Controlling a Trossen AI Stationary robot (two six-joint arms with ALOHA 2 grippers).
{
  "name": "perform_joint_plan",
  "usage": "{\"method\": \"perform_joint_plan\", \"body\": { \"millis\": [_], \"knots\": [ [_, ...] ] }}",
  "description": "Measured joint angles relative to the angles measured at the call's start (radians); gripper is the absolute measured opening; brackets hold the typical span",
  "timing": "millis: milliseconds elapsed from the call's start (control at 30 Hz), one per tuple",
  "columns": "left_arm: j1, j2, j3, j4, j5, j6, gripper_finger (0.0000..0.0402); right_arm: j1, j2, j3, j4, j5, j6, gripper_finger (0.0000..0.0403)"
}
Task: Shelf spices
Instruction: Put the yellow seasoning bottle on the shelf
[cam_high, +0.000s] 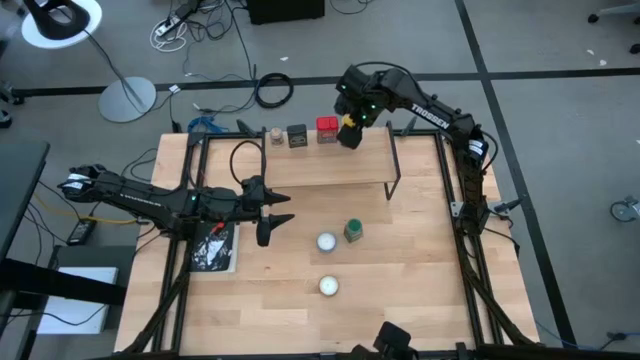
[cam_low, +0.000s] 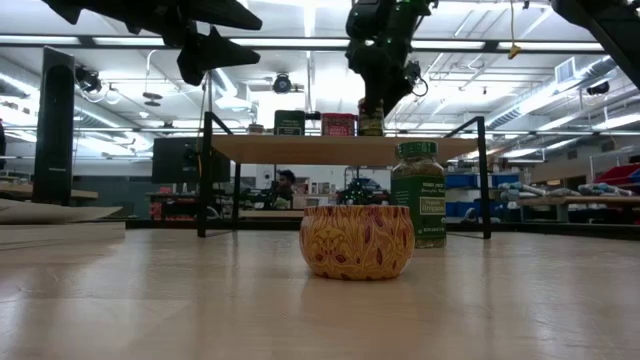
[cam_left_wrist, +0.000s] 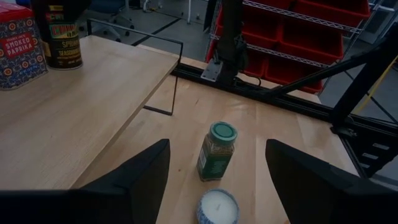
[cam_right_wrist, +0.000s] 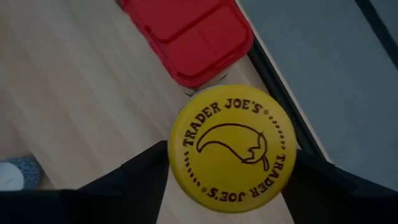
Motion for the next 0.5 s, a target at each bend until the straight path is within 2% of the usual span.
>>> {"method": "perform_joint_plan", "body": {
  "millis": [200, 500],
  "knots": [
    [0.000, 0.000, 0.000, -0.004, 0.005, 0.000, 0.0269, 0.011, 0.000, 0.007, -0.007, 0.031, -0.004, 0.0278],
    [0.000, 0.000, 0.000, -0.033, 0.008, 0.000, 0.0269, 0.024, -0.003, 0.096, -0.037, 0.066, -0.010, 0.0279]
  ]
}}
